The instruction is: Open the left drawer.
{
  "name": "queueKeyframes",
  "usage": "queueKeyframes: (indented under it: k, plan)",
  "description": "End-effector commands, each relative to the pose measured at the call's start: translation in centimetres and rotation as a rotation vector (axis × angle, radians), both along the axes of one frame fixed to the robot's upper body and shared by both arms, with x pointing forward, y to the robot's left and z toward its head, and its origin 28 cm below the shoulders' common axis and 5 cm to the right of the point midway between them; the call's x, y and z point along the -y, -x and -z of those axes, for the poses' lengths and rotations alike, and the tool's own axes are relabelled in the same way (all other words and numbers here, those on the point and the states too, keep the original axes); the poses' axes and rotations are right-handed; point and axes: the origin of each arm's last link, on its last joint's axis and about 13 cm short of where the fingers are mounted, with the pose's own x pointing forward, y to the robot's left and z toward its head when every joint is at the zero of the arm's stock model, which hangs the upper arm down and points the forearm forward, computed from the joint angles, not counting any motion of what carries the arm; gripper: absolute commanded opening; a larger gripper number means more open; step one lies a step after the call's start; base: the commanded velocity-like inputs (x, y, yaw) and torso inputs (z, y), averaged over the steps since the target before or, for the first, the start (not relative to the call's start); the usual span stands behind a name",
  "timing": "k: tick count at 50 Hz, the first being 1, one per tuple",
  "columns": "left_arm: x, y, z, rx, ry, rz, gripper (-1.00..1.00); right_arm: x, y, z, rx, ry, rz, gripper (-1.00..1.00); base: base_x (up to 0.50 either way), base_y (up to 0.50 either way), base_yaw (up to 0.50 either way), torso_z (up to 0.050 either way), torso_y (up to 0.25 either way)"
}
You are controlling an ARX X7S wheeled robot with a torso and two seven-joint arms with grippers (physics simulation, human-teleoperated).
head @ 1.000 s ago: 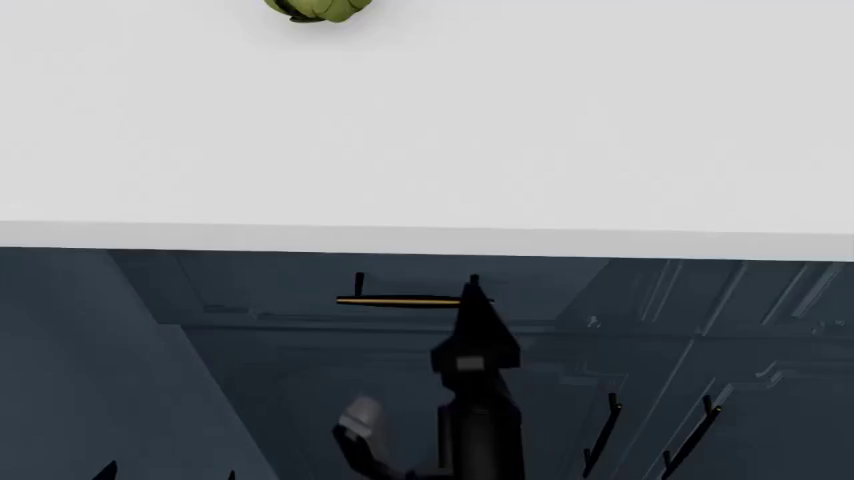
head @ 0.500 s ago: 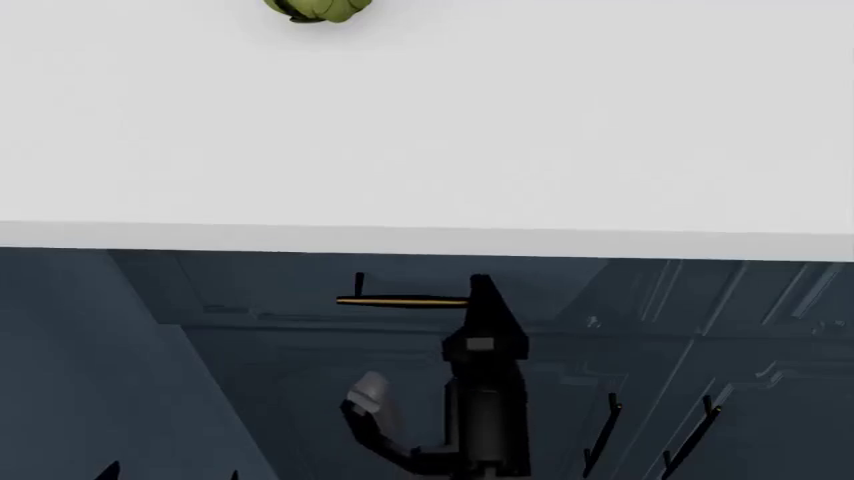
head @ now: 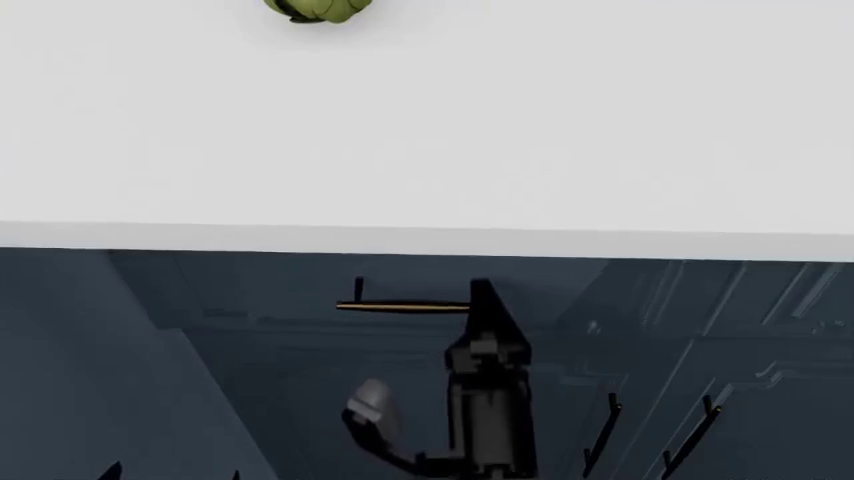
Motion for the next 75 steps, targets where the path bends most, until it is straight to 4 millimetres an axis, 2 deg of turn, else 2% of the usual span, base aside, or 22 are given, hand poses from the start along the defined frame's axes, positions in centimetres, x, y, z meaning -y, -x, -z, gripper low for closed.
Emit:
queueKeyframes:
  k: [1, 32, 59, 63, 75]
  plan:
    - [-0.5, -0.4, -0.1, 0.013, -0.038, 0.038, 1.00, -1.3, 1.7, -0.3, -0.019, 0.019, -0.063, -1.00, 0.00, 0.01, 0.00, 0.000, 0.000]
    - [-0.5, -0.4, -0.1, 0.017, -0.042, 0.039, 1.00, -0.6, 6.9, -1.0, -0.021, 0.044, -0.090, -1.00, 0.00, 0.01, 0.00, 0.000, 0.000]
    - [-0.5, -0.4, -0.2, 0.015, -0.042, 0.037, 1.00, 0.2, 8.7, -1.4, -0.015, 0.073, -0.081, -1.00, 0.00, 0.01, 0.00, 0.000, 0.000]
    - [-0.5, -0.3, -0.1, 0.017, -0.044, 0.039, 1.00, 0.5, 8.7, -0.9, -0.020, 0.073, -0.074, -1.00, 0.00, 0.01, 0.00, 0.000, 0.000]
    - [-0.5, -0.3, -0.1, 0.017, -0.043, 0.037, 1.00, 0.4, 9.0, -1.3, -0.024, 0.078, -0.072, -1.00, 0.00, 0.01, 0.00, 0.000, 0.000]
